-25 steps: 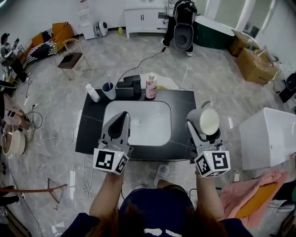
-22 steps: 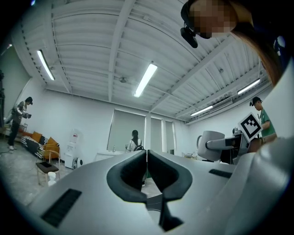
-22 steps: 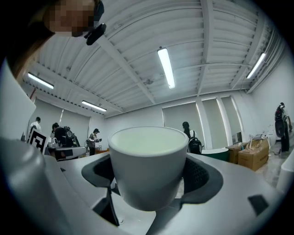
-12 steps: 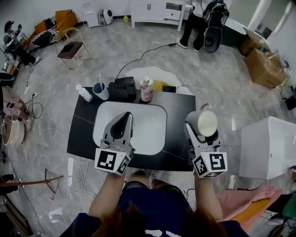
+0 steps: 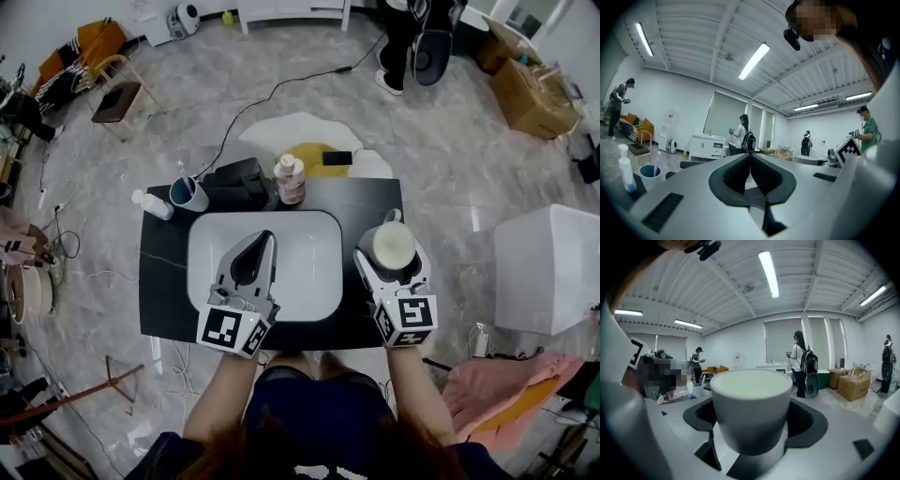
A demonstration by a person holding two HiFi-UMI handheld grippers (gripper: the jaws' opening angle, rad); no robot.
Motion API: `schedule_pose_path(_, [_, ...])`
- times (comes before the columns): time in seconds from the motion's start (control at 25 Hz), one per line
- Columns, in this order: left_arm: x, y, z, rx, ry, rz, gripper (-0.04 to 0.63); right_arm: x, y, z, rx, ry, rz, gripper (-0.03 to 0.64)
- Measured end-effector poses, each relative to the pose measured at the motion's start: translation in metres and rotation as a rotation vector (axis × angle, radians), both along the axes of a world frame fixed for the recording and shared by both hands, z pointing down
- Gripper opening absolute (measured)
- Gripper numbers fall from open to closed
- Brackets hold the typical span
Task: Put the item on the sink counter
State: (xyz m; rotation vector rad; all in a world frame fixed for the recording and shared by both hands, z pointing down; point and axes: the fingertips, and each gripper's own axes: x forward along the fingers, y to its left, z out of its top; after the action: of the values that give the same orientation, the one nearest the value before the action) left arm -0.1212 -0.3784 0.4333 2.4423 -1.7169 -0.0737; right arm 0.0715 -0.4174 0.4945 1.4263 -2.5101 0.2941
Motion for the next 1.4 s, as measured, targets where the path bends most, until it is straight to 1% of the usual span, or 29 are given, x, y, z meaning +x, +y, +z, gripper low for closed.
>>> schedule_pose_path(0.08, [-0.006,-0.008,0.009,-0.021,0.008,0.012,0.025,-0.008,-0.008,0.028,-0.032,0.036,0.004,0.442])
schedule_pose_path(0.24, [-0.018,-0.023,0.025,-0.054,0.032,0.024,0.025,-0.024,-0.027,0.076,-0.065,0.107,0.001,0.443])
schedule_pose_path(0.44, [-0.031,-0.036,0.041,-0.087,0.026,0.03,0.025,-0.03,-0.039,0.128,-0.104,0.189,0.004,0.443])
schedule_pose_path(0.56, [-0.034,-0.041,0.047,-0.097,0.023,0.041,0.025,-0.03,-0.043,0.148,-0.127,0.219,0.01,0.443])
schedule_pose_path(0.72, [-0.034,-0.044,0.054,-0.115,0.021,0.058,0.025,-0.029,-0.045,0.161,-0.145,0.222,0.024,0.443])
schedule_pose_path(1.04, [-0.04,-0.048,0.055,-0.112,0.02,0.065,0.025,-0.024,-0.044,0.177,-0.197,0.201,0.054,0.446])
schedule_pose_path(1.16, [-0.04,-0.047,0.052,-0.108,0.022,0.065,0.025,-0.024,-0.044,0.169,-0.195,0.192,0.047,0.457])
schedule_pose_path(1.28, [-0.038,-0.046,0.046,-0.097,0.024,0.065,0.025,-0.023,-0.044,0.152,-0.176,0.149,0.052,0.472])
schedule_pose_path(1.36, [-0.036,-0.045,0.04,-0.087,0.025,0.063,0.025,-0.023,-0.044,0.135,-0.159,0.115,0.051,0.47])
schedule_pose_path(1.4, [-0.035,-0.045,0.037,-0.081,0.024,0.061,0.025,-0.023,-0.044,0.126,-0.15,0.099,0.047,0.457])
